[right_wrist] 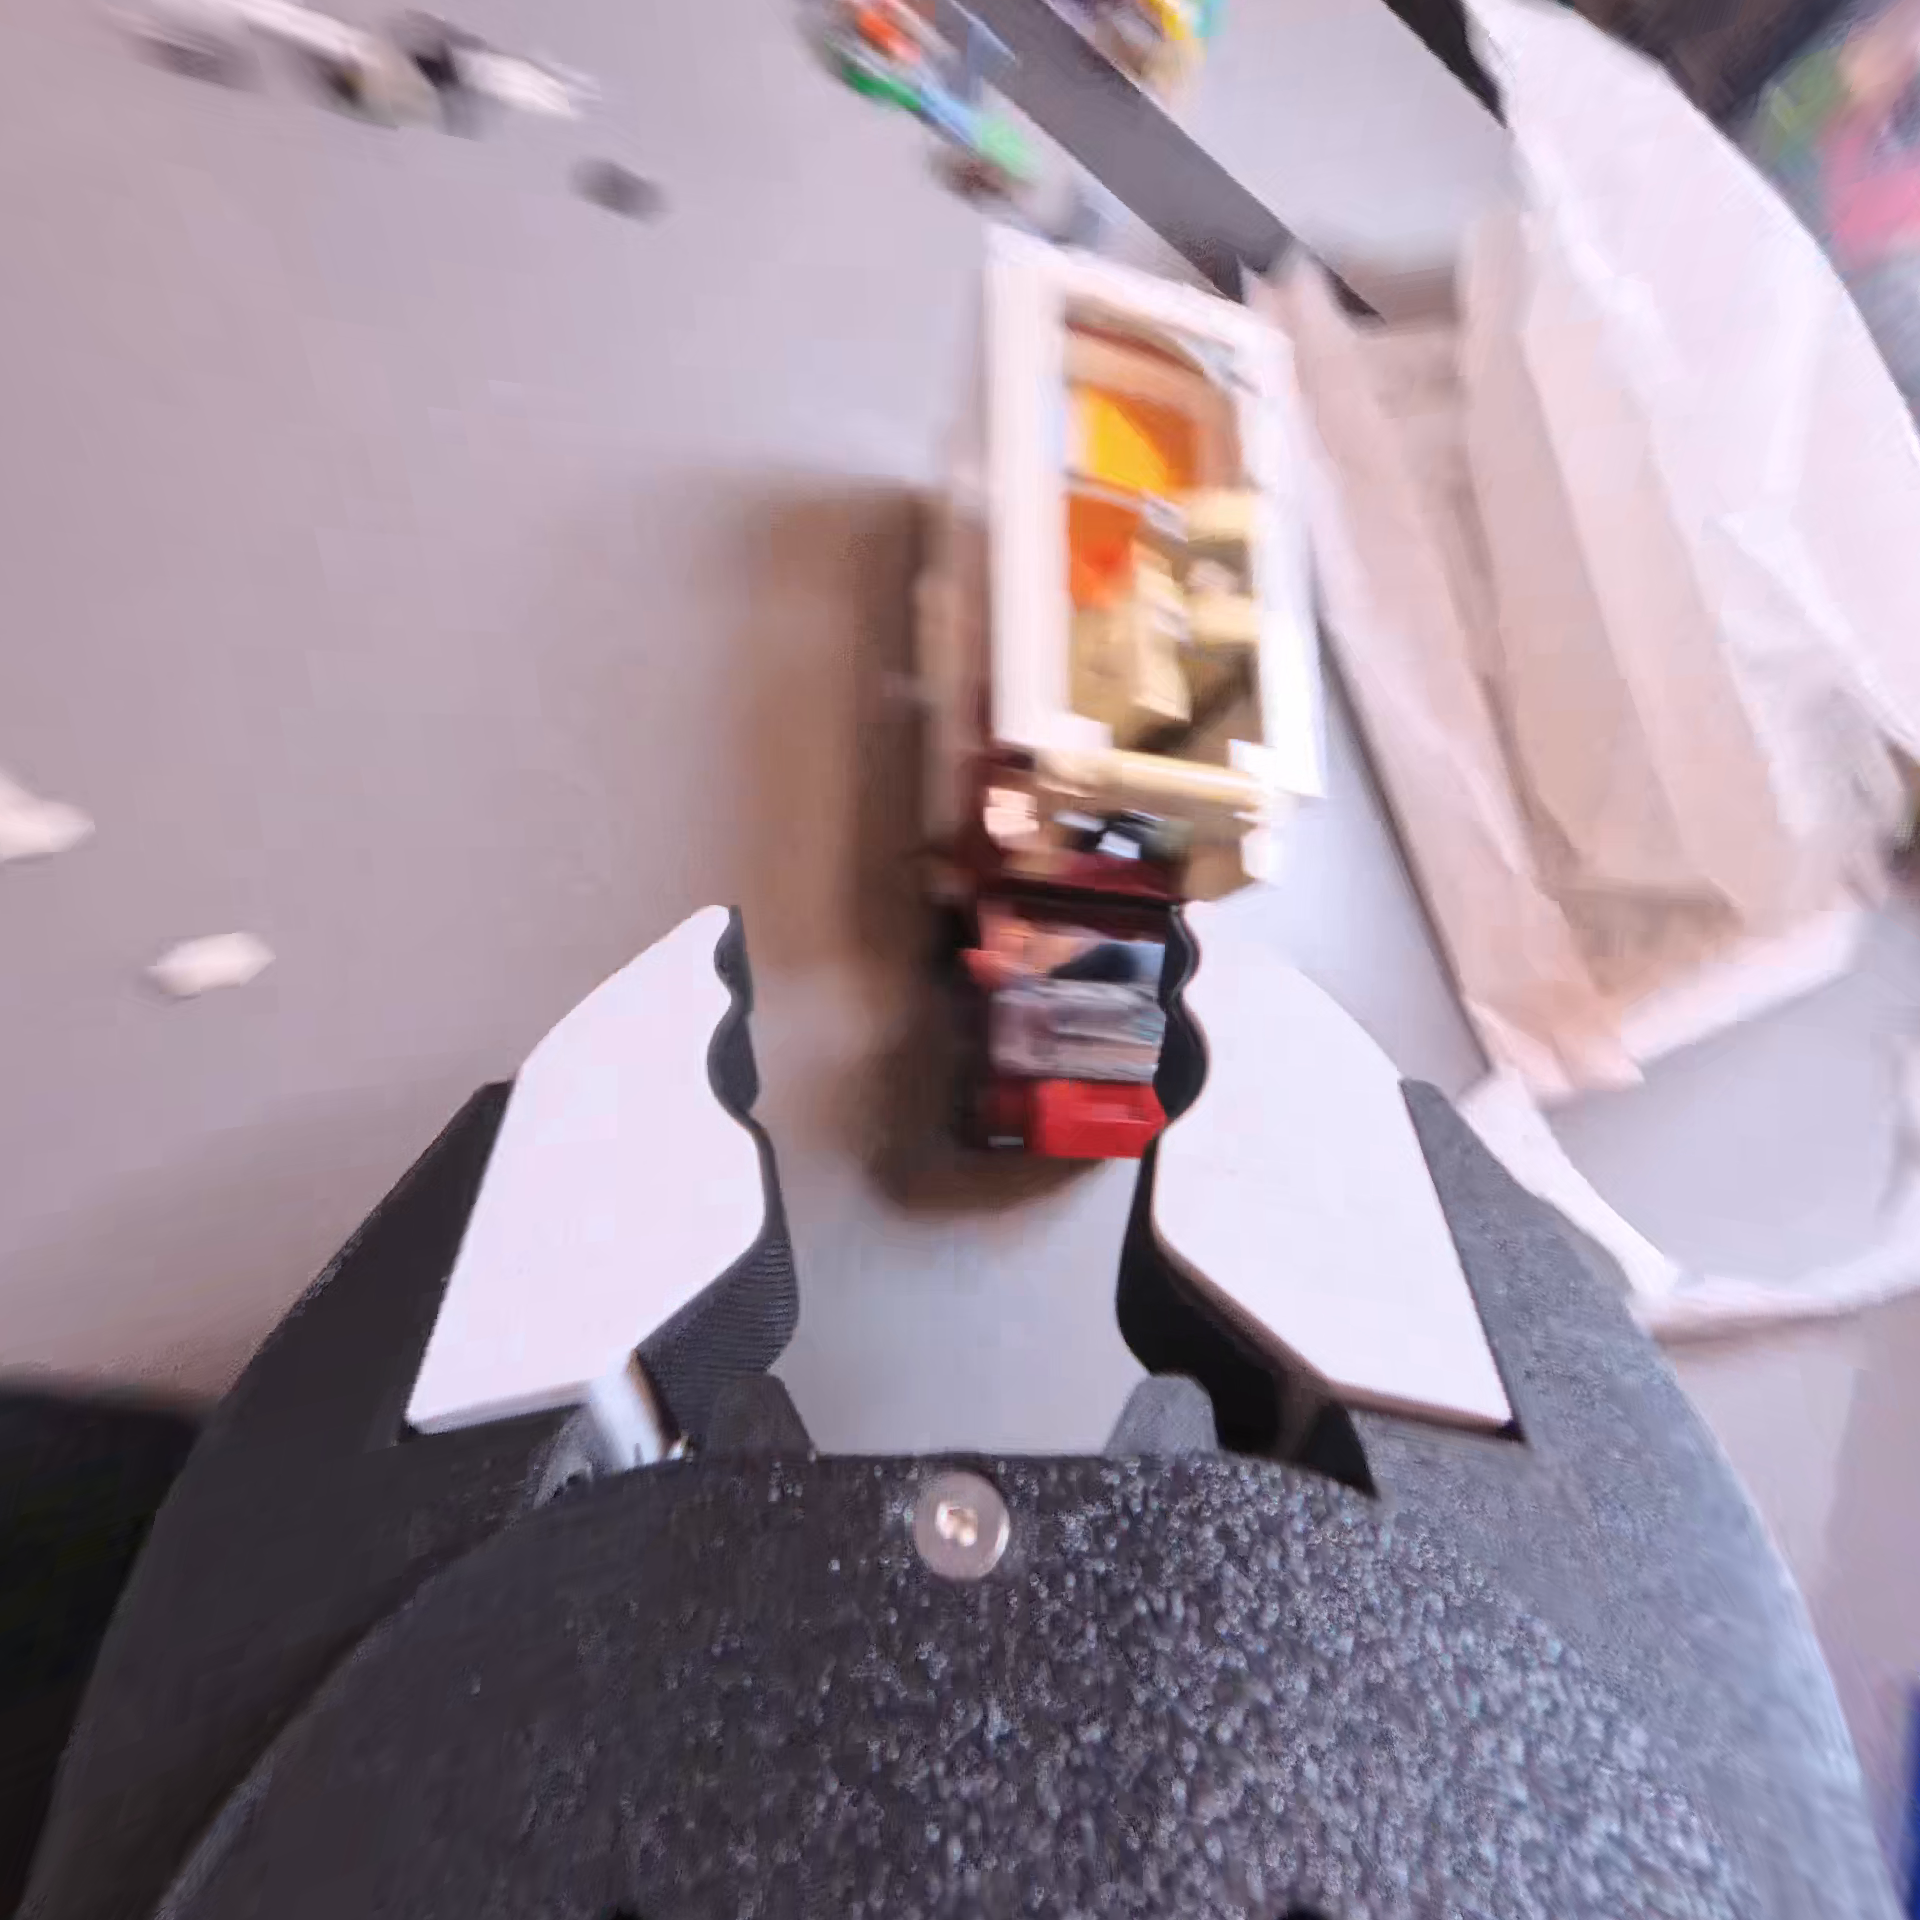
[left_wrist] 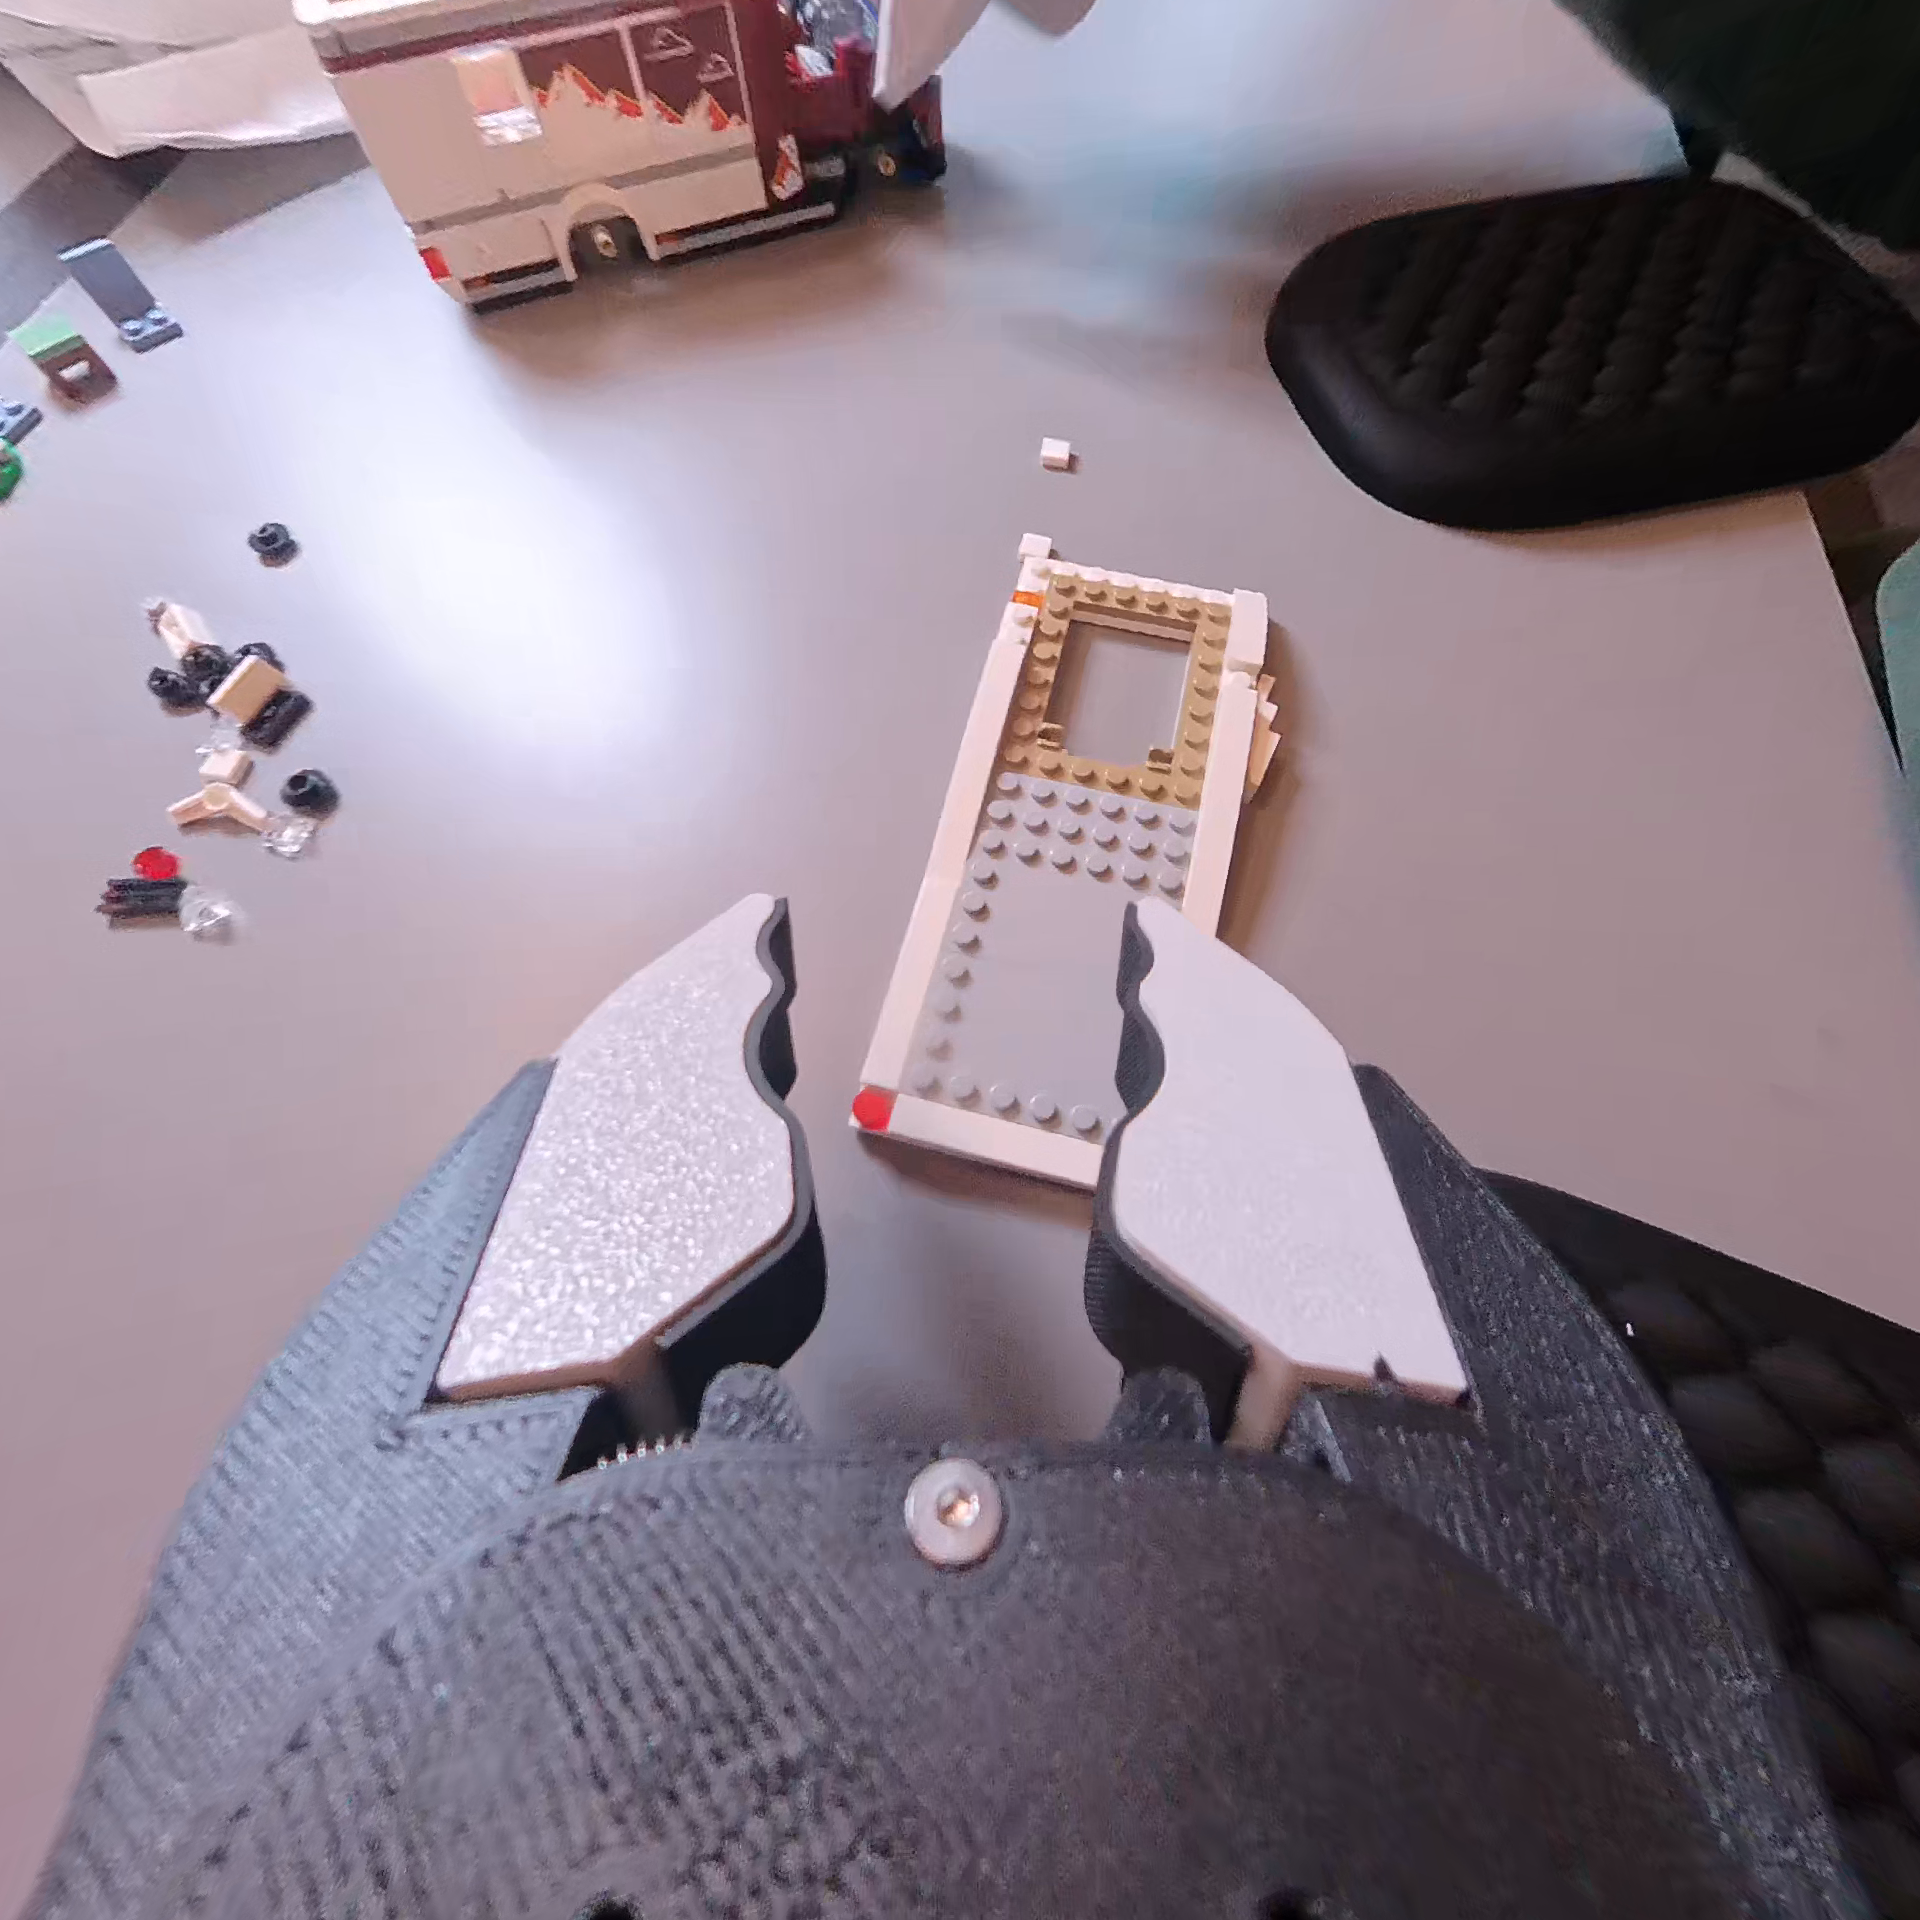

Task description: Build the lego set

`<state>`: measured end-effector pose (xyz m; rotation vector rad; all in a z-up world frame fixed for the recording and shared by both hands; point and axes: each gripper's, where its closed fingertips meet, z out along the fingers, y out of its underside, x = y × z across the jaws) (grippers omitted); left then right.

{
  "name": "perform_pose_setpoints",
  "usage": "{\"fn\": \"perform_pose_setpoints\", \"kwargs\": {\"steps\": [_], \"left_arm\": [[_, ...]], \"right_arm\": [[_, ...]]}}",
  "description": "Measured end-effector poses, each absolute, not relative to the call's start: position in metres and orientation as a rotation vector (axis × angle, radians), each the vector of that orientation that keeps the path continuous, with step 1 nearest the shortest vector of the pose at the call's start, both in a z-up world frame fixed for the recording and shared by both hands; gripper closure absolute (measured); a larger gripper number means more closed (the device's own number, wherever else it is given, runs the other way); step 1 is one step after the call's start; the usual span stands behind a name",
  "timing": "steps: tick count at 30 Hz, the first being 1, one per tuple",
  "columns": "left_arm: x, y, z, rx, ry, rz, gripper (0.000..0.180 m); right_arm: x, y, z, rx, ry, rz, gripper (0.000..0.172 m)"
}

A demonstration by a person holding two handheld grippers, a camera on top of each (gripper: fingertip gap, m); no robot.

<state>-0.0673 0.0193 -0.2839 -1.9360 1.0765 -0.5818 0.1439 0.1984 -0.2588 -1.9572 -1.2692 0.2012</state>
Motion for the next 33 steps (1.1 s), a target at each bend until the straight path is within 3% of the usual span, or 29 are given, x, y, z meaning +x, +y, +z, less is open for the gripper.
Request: {"fn": "perform_pose_setpoints", "kwargs": {"steps": [2, 8, 16, 20, 33], "left_arm": [[-0.063, 0.018, -0.286, -1.936, 1.105, -0.583, 0.120], [-0.054, 0.013, -0.293, -1.942, 1.164, -0.555, 0.119], [-0.062, 0.010, -0.308, -2.017, 1.212, -0.479, 0.114], [-0.072, 0.017, -0.307, -2.048, 1.170, -0.422, 0.126], [-0.085, 0.017, -0.305, -2.074, 1.170, -0.374, 0.126]], "right_arm": [[0.103, 0.122, -0.249, -1.816, -1.486, 0.460, 0.111], [0.045, -0.004, -0.288, -1.553, -2.004, 0.613, 0.127], [0.020, 0.010, -0.309, -1.375, -2.055, 0.299, 0.144], [0.019, 0.015, -0.299, -1.369, -1.988, 0.352, 0.146], [0.014, -0.002, -0.314, -1.394, -2.120, 0.452, 0.163]]}}
